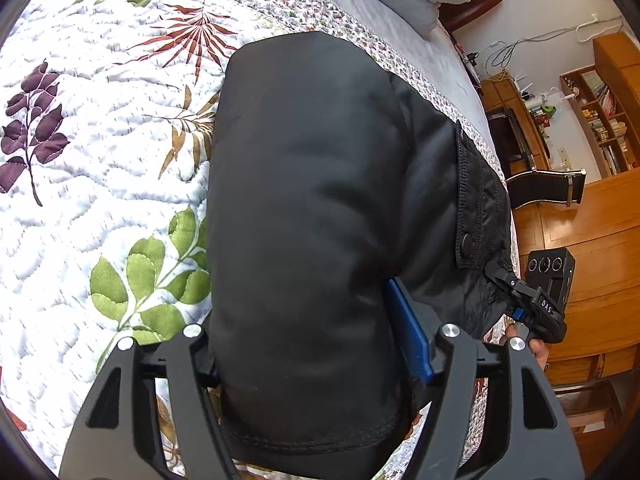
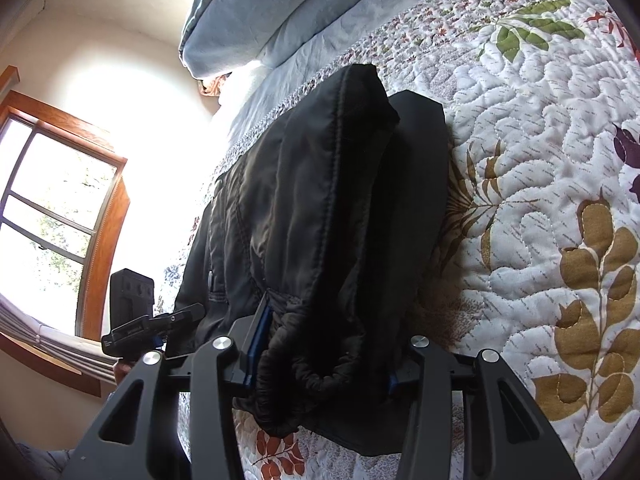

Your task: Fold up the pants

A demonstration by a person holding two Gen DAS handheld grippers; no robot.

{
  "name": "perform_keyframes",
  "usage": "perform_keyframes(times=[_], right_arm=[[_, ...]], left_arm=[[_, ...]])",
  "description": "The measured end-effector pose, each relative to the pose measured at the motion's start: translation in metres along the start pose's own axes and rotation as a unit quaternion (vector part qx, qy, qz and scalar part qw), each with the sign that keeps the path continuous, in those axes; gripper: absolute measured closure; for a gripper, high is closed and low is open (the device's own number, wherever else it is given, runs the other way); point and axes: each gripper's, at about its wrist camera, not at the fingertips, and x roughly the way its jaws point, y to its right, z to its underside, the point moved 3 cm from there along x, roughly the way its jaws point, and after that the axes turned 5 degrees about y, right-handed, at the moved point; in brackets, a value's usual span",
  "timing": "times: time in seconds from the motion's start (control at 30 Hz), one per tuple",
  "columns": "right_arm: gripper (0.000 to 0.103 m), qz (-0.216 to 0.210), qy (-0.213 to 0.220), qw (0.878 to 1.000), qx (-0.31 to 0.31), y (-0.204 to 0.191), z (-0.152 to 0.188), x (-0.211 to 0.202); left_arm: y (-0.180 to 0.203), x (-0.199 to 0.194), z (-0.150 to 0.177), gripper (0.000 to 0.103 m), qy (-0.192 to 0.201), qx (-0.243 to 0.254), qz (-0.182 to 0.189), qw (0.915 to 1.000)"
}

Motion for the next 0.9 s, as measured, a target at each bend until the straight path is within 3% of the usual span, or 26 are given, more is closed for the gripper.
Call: perform_keyframes(times=[0.5,0.9], right_arm=[[0.055,-0.007,0.005,1.0,0.017,0.002,0.001,0.006],[0.054,-0.011,0.009,0.999,0.029,0.009,0.003,0.008]], left_arm=[[0.005,0.002,0.002,0.033,0.008,0.011,-0.006,0.9999],[0.0,0.006,0.002,0.039,0.011,0.007,0.008,0.9999]])
